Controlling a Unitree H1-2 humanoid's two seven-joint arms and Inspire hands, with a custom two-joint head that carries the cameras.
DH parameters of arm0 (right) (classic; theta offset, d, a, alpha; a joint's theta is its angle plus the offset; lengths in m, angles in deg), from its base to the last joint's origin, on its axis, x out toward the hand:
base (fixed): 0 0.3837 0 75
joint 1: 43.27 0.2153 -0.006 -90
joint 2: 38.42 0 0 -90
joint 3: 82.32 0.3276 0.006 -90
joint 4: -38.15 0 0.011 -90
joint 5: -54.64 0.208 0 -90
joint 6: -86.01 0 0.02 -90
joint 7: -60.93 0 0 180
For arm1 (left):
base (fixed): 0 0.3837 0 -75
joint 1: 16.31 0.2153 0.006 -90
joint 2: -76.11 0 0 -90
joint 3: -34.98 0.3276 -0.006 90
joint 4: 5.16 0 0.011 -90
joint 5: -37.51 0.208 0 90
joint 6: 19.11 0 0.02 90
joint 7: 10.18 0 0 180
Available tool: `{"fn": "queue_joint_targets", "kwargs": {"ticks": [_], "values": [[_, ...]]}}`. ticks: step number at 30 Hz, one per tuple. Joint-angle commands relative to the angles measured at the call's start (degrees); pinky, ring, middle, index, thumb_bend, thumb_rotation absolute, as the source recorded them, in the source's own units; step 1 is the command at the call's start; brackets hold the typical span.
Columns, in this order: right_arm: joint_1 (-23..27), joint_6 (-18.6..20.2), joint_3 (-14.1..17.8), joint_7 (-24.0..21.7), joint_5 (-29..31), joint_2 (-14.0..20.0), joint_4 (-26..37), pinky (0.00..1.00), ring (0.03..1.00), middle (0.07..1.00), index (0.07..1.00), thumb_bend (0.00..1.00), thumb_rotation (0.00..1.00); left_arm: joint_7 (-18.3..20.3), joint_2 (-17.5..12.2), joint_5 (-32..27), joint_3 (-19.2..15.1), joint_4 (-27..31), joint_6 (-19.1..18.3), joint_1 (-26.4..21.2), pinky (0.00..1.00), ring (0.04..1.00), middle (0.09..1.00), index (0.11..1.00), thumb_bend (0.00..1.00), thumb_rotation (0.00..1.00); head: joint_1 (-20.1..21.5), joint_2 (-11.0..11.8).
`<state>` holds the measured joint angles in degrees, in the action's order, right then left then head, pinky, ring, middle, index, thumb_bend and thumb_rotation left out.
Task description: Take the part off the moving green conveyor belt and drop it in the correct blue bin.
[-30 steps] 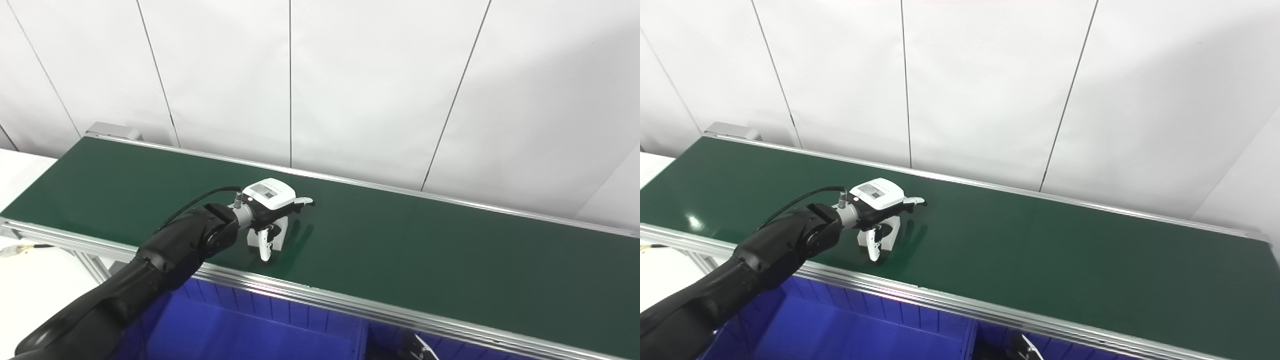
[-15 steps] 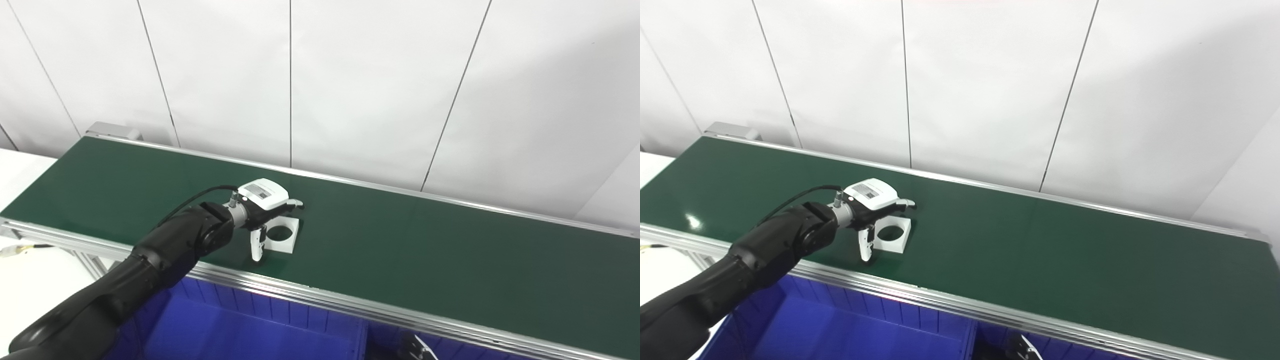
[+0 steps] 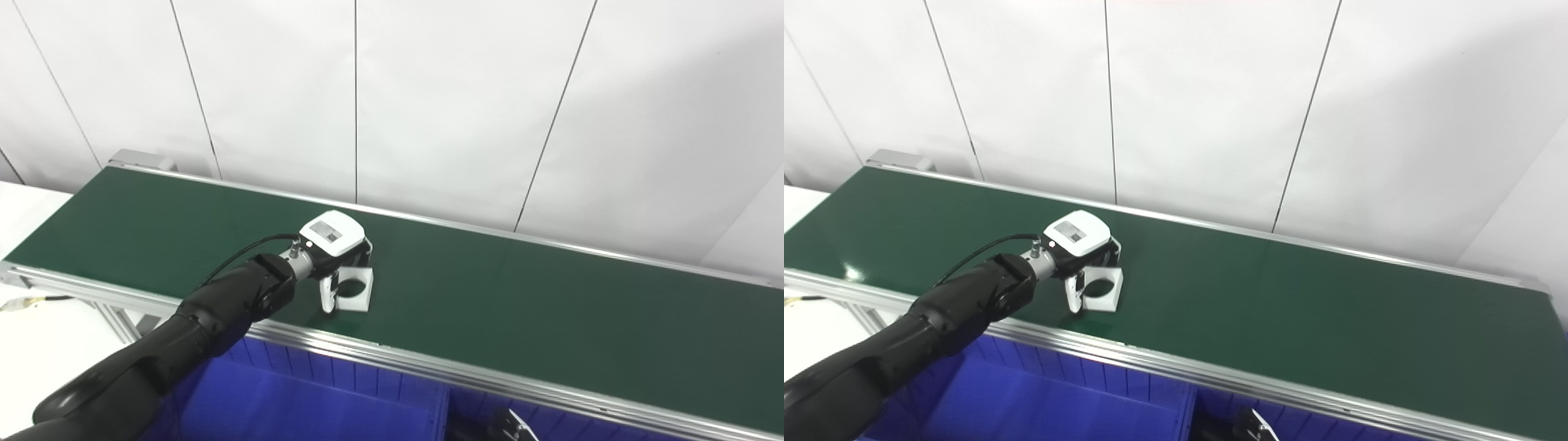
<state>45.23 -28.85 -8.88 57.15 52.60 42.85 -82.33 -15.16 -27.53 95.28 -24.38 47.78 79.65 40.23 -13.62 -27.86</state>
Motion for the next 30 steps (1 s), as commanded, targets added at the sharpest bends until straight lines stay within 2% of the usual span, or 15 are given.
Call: {"fn": "queue_joint_targets", "kwargs": {"ticks": [1, 5, 6, 8, 11, 15, 18, 22, 27, 30], "values": [[0.4, -2.1, -0.1, 0.1, 0.0, -0.4, 1.4, 0.8, 0.844, 0.889, 0.89, 0.91, 0.98, -1.9, -1.7, 1.4, 0.1, -1.4, -2.0, -1.6, 0.2, 0.269, 0.455, 0.491, 0.53, 0.0, 0.1, -0.1], [0.3, -2.1, 0.0, -0.3, 0.2, -0.4, 1.5, 0.8, 0.844, 0.89, 0.892, 0.92, 0.98, -2.5, -1.6, 1.3, 0.4, -1.4, -1.8, -1.7, 0.19, 0.262, 0.471, 0.484, 0.53, 0.0, 0.1, -0.1], [0.3, -2.1, 0.1, -0.5, 0.3, -0.4, 1.6, 0.8, 0.845, 0.89, 0.893, 0.92, 0.98, -2.6, -1.6, 1.3, 0.5, -1.3, -1.8, -1.8, 0.21, 0.283, 0.434, 0.494, 0.52, 0.0, 0.1, -0.1], [0.3, -2.1, 0.2, -0.6, 0.4, -0.5, 1.5, 0.8, 0.846, 0.89, 0.894, 0.91, 0.98, -2.9, -1.6, 1.3, 0.6, -1.4, -1.8, -2.0, 0.2, 0.269, 0.468, 0.486, 0.53, 0.0, 0.1, -0.1], [0.4, -2.1, 0.1, -0.4, 0.2, -0.5, 1.4, 0.8, 0.846, 0.891, 0.895, 0.91, 0.99, -2.8, -1.8, 1.1, 0.7, -0.9, -1.7, -2.1, 0.18, 0.253, 0.472, 0.485, 0.53, 0.0, 0.0, -0.1], [0.3, -2.1, 0.0, -0.2, 0.0, -0.4, 1.5, 0.81, 0.849, 0.89, 0.896, 0.91, 0.99, 1.3, -2.3, 0.3, 0.1, 2.0, -2.8, -2.0, 0.2, 0.276, 0.474, 0.486, 0.53, 0.0, -0.6, -0.3], [0.3, -2.1, 0.1, -0.4, 0.2, -0.4, 1.5, 0.81, 0.849, 0.89, 0.895, 0.91, 0.99, 5.0, -2.8, -0.4, -0.9, 5.7, -3.7, -1.5, 0.22, 0.303, 0.419, 0.51, 0.52, 0.0, -1.0, -0.4], [0.5, -2.1, 0.1, -0.3, 0.1, -0.3, 1.2, 0.81, 0.849, 0.89, 0.897, 0.91, 1.0, 8.7, -3.5, -1.8, -2.9, 11.5, -4.1, -0.5, 0.24, 0.316, 0.409, 0.514, 0.52, 0.0, -1.4, -0.6], [0.5, -2.1, 0.2, -0.5, 0.2, -0.4, 1.3, 0.81, 0.85, 0.89, 0.899, 0.91, 1.0, 13.3, -5.1, -4.5, -5.7, 19.3, -3.9, 1.4, 0.25, 0.337, 0.418, 0.516, 0.52, 0.0, -1.9, -0.9], [0.6, -2.1, 0.3, -0.8, 0.3, -0.4, 1.3, 0.81, 0.851, 0.894, 0.899, 0.91, 0.99, 16.8, -6.1, -5.6, -7.2, 24.4, -4.2, 2.4, 0.33, 0.413, 0.454, 0.505, 0.53, 0.0, -2.4, -1.0]]}}
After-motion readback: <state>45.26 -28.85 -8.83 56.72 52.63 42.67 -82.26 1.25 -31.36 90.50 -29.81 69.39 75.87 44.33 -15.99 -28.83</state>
